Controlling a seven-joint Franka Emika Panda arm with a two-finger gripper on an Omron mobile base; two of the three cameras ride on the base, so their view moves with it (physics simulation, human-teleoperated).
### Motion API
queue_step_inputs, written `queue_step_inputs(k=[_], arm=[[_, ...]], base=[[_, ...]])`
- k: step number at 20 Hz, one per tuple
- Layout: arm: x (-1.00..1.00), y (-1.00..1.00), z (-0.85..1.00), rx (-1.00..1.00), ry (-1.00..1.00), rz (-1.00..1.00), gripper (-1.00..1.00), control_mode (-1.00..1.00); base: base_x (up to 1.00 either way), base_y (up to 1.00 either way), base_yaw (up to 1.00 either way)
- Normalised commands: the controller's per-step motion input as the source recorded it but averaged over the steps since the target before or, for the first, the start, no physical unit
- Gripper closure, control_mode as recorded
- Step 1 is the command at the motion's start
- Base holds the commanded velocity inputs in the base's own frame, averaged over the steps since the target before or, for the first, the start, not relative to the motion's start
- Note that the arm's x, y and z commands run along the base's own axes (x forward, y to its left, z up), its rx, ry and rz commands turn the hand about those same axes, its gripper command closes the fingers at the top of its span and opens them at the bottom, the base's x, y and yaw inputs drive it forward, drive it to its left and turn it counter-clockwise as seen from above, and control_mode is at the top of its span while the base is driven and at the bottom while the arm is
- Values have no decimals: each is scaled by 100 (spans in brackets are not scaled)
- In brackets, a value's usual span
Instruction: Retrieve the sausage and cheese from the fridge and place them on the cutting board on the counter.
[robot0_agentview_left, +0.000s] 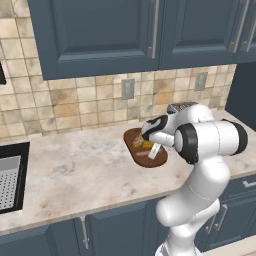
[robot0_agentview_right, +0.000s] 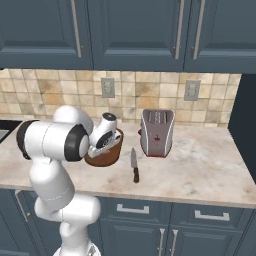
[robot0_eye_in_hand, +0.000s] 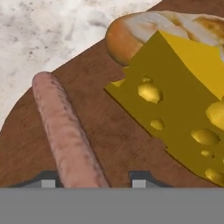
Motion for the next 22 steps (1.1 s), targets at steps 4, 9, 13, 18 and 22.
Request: queue_step_inputs(k=[4,9,13,18,22], arm=[[-13,0,-3,-3,0,0,-100,-100],[-20,-1,2,-1,0,0,-100,-100],[-3,-11,16,0,0,1,-100,-100],[-8,-24,54,0,-1,3,-100,-100],[-71,-8,78,0,0,1,-100,-100]], base=[[0,0,0],[0,0,0],[0,0,0],[0,0,0],[0,0,0]])
